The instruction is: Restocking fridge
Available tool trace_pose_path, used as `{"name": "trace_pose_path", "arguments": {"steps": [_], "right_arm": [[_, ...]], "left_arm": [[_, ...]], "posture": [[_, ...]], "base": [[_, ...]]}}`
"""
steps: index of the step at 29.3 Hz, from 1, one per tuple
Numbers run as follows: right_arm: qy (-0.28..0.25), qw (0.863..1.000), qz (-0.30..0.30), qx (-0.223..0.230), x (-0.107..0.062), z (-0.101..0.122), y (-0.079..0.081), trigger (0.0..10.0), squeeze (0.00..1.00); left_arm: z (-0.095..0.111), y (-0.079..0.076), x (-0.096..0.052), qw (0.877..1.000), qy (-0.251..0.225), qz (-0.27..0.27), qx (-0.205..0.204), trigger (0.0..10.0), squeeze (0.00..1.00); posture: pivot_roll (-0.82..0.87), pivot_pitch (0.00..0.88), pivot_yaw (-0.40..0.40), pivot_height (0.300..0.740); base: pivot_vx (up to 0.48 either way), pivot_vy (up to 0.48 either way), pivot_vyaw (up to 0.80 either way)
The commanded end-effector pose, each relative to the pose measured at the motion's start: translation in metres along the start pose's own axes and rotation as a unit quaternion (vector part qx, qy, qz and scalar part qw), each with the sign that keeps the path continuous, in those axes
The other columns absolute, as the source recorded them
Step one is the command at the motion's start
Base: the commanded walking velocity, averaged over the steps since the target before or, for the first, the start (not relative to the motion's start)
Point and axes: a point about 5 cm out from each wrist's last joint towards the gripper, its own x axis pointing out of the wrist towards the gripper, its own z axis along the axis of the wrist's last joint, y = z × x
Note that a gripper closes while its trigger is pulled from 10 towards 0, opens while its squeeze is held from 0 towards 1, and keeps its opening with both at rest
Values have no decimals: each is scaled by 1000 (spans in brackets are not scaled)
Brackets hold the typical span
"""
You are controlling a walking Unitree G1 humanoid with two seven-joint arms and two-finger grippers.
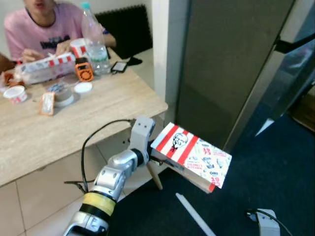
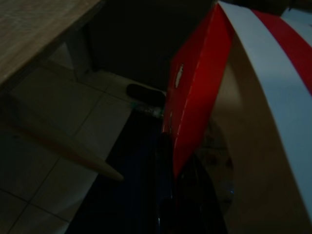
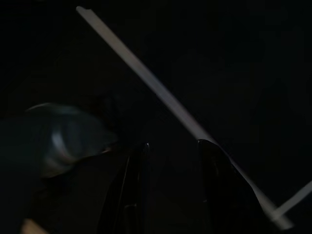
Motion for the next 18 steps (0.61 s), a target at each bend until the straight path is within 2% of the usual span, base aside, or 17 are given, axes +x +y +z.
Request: {"name": "trace_pose_path", "arguments": {"steps": [1,2,18], "right_arm": [[-14,1000,0,9,0,5,-2,10000,0],[-16,1000,1,10,0,6,-1,10000,0],[-29,999,21,2,0,10,1,10000,0]], "left_arm": [[-2,-4,3,1000,-2,-1,-3,10000,0],[-2,-4,3,1000,-1,-1,-4,10000,0],[-2,-9,8,1000,-3,-6,-8,10000,0]], "posture": [[-52,17,17,740],[-50,19,16,740],[-48,25,14,740]], "base": [[0,0,0],[0,0,0],[0,-467,0]]}}
